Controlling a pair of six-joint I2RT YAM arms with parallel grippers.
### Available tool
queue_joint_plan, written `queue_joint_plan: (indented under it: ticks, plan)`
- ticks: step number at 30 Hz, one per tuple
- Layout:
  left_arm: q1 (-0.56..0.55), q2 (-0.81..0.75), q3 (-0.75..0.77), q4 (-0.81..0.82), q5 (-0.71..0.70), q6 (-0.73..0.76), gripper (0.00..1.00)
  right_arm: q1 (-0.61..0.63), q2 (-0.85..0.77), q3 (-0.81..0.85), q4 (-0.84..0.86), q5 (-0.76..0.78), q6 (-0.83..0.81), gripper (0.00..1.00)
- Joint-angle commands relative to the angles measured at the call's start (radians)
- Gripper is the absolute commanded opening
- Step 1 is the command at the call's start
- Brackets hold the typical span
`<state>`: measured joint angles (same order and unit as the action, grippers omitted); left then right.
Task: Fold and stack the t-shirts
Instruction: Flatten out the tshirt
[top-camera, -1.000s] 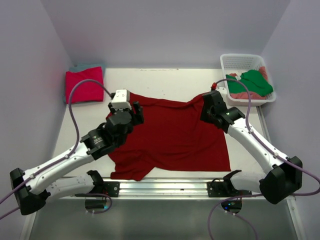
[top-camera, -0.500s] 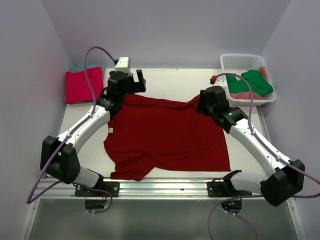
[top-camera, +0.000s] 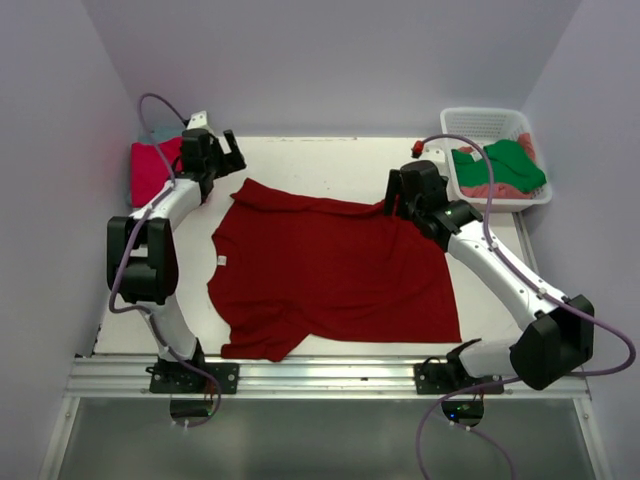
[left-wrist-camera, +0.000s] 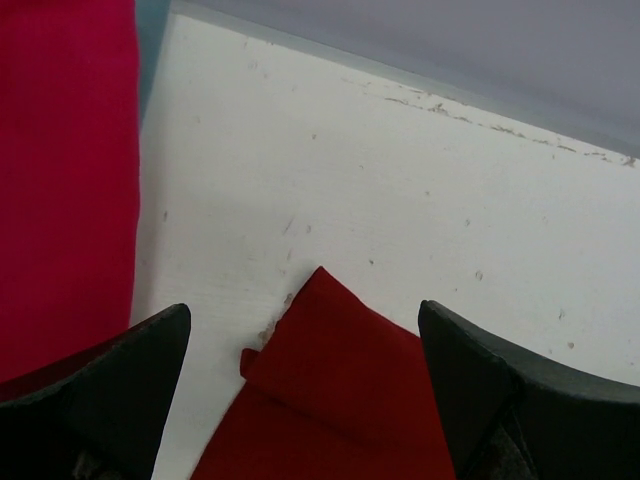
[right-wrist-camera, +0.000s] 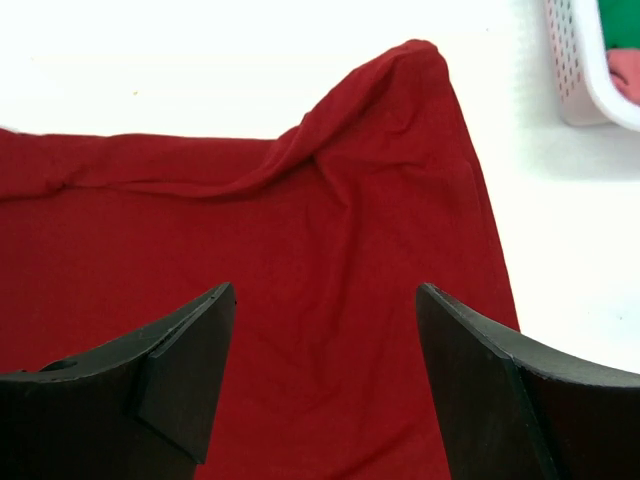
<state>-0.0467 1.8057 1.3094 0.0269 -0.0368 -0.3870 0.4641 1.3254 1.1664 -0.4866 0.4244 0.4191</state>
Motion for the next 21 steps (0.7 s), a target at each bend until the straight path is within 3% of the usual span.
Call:
queue_joint_plan:
  ticks: [1, 12, 21]
  plan:
    - [0.001, 0.066, 0.064, -0.002, 0.081, -0.041, 1.00, -0.002, 0.017, 0.021, 0.005, -0.018, 0.015, 0.77]
    - [0.001, 0.103, 0.005, -0.097, 0.152, -0.171, 0.96, -0.002, -0.005, -0.037, 0.023, 0.002, 0.017, 0.77]
    - [0.001, 0.129, -0.015, -0.173, 0.068, -0.219, 0.92, -0.004, 0.000, -0.066, 0.020, 0.004, 0.033, 0.77]
